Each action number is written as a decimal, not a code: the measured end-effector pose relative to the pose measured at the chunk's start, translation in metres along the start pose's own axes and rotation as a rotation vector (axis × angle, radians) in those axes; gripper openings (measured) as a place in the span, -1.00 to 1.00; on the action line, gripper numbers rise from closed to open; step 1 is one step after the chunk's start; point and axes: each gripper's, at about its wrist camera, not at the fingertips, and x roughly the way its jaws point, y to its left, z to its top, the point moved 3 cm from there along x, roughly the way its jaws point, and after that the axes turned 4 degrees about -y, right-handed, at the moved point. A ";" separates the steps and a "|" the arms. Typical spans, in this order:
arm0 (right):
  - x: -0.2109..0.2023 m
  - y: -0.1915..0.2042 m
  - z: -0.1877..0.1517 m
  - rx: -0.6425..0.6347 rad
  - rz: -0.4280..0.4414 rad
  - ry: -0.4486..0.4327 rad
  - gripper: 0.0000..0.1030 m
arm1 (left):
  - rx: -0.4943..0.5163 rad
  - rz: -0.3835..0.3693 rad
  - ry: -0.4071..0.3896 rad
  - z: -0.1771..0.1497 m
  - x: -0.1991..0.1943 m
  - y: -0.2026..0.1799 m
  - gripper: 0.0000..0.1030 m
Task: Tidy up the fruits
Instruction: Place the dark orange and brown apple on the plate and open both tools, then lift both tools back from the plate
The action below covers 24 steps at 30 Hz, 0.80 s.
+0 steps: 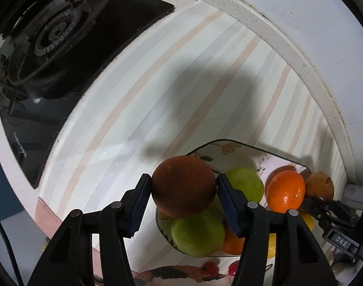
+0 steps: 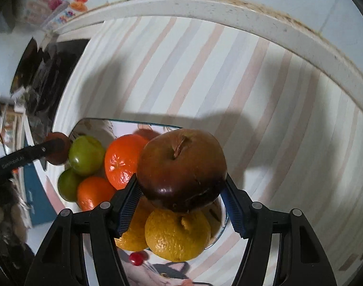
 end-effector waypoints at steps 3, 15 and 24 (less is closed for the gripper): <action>-0.001 -0.002 0.001 0.015 0.012 0.005 0.34 | -0.003 -0.012 0.017 -0.002 0.005 -0.003 0.06; -0.028 -0.002 -0.001 -0.010 -0.029 -0.027 0.83 | -0.040 -0.010 -0.006 -0.011 -0.004 -0.013 0.72; -0.059 0.023 -0.038 -0.138 -0.138 -0.122 0.83 | -0.043 0.090 -0.139 -0.049 -0.039 -0.017 0.77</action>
